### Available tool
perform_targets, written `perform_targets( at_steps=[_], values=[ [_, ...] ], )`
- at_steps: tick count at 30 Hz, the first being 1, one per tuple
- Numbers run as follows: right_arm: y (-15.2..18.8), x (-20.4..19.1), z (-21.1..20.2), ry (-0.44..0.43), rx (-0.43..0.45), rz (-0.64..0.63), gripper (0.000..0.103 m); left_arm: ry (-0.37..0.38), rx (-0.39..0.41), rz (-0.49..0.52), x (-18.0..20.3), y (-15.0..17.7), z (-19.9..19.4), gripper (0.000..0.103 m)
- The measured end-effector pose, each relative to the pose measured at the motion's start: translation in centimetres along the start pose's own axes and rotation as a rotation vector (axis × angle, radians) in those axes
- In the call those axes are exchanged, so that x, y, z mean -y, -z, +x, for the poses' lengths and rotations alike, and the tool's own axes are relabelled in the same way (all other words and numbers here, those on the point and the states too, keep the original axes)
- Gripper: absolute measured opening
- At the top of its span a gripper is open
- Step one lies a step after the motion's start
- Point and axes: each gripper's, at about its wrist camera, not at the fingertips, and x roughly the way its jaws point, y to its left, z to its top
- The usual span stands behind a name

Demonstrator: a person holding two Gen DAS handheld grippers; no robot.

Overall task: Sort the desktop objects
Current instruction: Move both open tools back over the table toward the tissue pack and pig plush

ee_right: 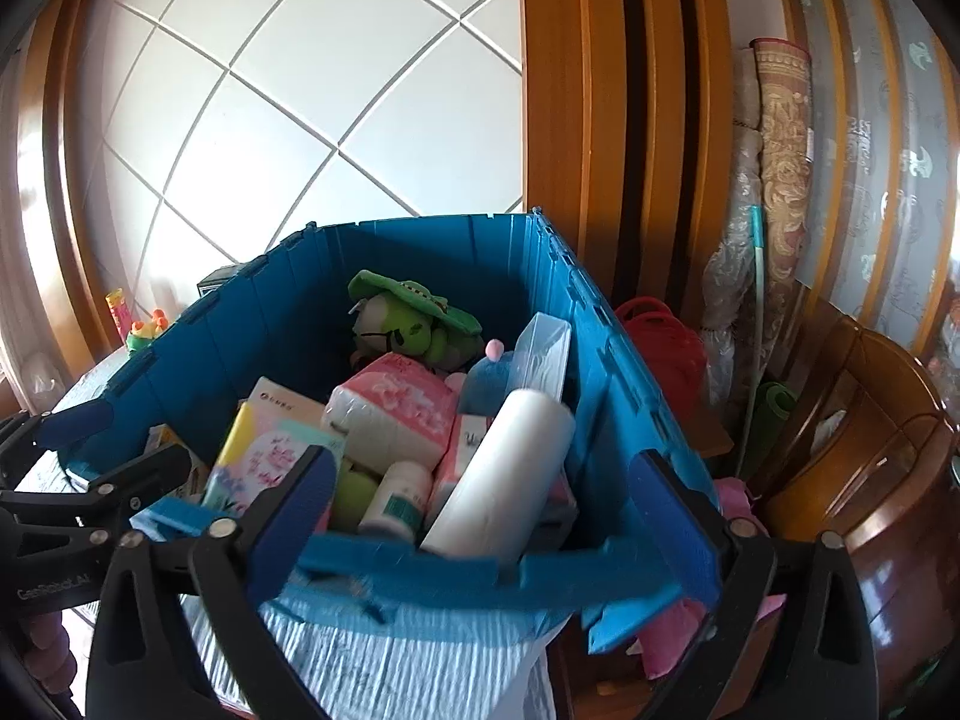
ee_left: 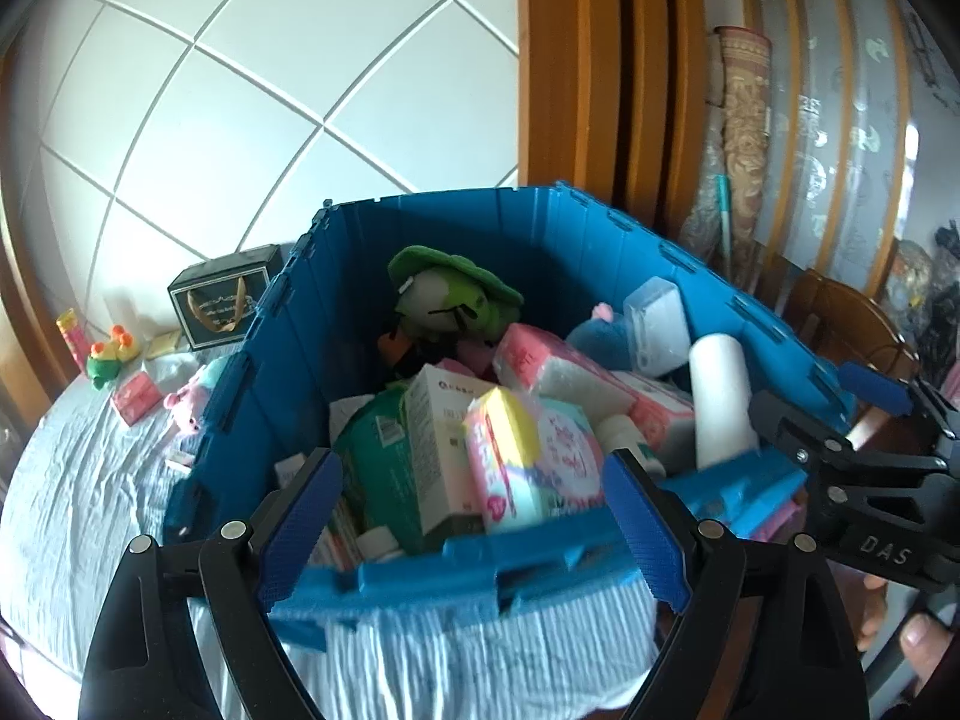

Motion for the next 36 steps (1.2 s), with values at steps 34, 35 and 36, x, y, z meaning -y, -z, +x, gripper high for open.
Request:
perform_targets(
  at_steps=[34,35,36],
  values=[
    [7.0,-27.0,-5.9,-0.113,-0.068,-0.104,0.103,-0.127,-0.040,-0.160,-23.9,12.0,-11.0,0.090],
    [7.0,-28.0,-5.6,-0.126,-0.074,-0.114,0.103,-0.141,-0.045,-0.174,-24.8,12.2,-10.9,0.090],
    [7.0,-28.9,-5.2,-0.138,-0.080,-0.127,0.103,-0.156,-0.048,-0.189,-25.8,12.4,-10.8,0.090]
  ],
)
